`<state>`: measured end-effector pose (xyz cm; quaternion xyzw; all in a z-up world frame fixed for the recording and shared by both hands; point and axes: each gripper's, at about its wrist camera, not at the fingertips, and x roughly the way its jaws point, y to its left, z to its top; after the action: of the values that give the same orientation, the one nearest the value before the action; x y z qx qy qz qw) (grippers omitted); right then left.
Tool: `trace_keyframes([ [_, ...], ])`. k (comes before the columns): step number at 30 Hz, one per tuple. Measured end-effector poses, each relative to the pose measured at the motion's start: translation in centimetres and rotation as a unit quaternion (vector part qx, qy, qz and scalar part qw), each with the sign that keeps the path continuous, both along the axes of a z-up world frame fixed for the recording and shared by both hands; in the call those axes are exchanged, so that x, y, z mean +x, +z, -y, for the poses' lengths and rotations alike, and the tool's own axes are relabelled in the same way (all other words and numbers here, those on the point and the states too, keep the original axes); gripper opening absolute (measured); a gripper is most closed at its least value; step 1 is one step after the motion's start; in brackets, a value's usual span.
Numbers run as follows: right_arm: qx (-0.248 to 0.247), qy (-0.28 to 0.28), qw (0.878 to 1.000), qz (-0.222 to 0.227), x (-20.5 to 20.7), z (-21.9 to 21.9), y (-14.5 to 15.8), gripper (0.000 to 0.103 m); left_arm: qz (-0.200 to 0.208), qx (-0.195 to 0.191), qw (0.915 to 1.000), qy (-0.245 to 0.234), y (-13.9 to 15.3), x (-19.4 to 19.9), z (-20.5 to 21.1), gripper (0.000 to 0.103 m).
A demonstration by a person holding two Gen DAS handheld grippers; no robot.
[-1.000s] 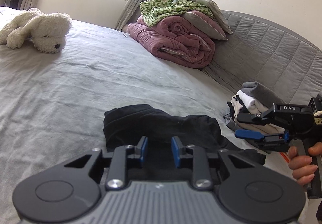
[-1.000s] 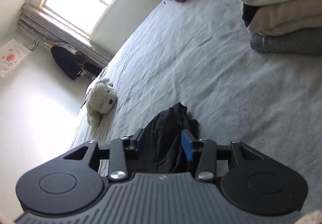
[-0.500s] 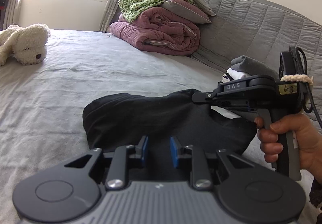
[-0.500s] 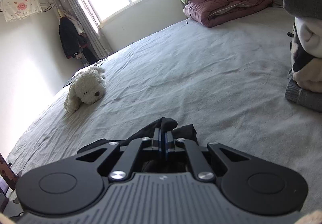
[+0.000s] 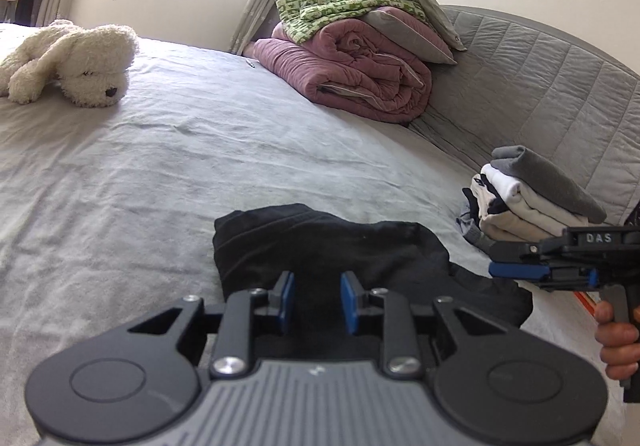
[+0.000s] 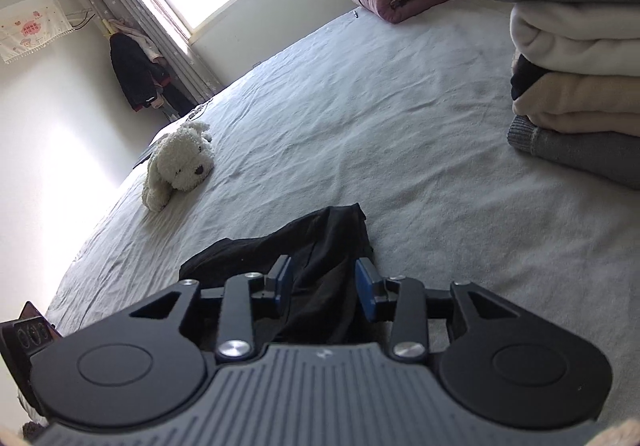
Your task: Fold clothes
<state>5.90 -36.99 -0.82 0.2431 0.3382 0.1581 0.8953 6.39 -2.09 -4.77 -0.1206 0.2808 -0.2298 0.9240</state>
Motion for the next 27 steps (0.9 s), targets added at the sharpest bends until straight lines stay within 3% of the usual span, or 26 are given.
trace_keyframes([
  [3, 0.015, 0.019, 1.000, -0.009, -1.2, -0.4, 0.4, 0.039, 0.008, 0.011, 0.9999, 0.008, 0.1, 0.1, -0.1, 0.026],
  [7, 0.000, 0.049, 0.998, -0.032, -1.5, -2.4, -0.6, 0.039, 0.025, 0.033, 0.9991, 0.009, 0.1, 1.2, 0.0, 0.026],
  [9, -0.052, 0.050, 0.997, -0.037, -1.6, -3.7, -1.0, 0.009, 0.028, 0.044, 0.9986, 0.006, 0.0, 2.1, 0.5, 0.026],
  [12, -0.049, 0.058, 0.997, -0.033, -2.6, -4.0, -0.2, 0.009, 0.026, 0.063, 0.9977, -0.003, -0.5, 3.7, 1.5, 0.025],
  [18, -0.057, 0.061, 0.995, -0.049, -2.3, -3.1, -2.0, 0.006, 0.012, 0.072, 0.9973, 0.000, -1.1, 6.0, 2.5, 0.025],
  [20, -0.051, 0.063, 0.995, -0.061, -1.9, -2.7, -2.8, 0.008, 0.012, 0.070, 0.9974, 0.003, -0.9, 5.9, 2.5, 0.025],
  [21, -0.053, 0.065, 0.995, -0.055, -2.0, -2.6, -2.3, 0.017, 0.017, 0.070, 0.9974, 0.002, -0.6, 5.7, 2.4, 0.025],
  [22, -0.056, 0.067, 0.995, -0.048, -2.2, -2.5, -1.6, 0.020, 0.024, 0.069, 0.9973, 0.000, -0.4, 5.3, 2.3, 0.025],
  [25, -0.099, 0.042, 0.994, 0.010, -2.8, -2.5, 0.3, 0.031, 0.041, 0.062, 0.9972, -0.011, 0.2, 4.4, 2.1, 0.025],
  [27, -0.143, 0.019, 0.987, 0.067, -2.9, -3.2, 1.1, 0.034, 0.049, 0.062, 0.9967, -0.019, 0.5, 4.0, 2.5, 0.025],
])
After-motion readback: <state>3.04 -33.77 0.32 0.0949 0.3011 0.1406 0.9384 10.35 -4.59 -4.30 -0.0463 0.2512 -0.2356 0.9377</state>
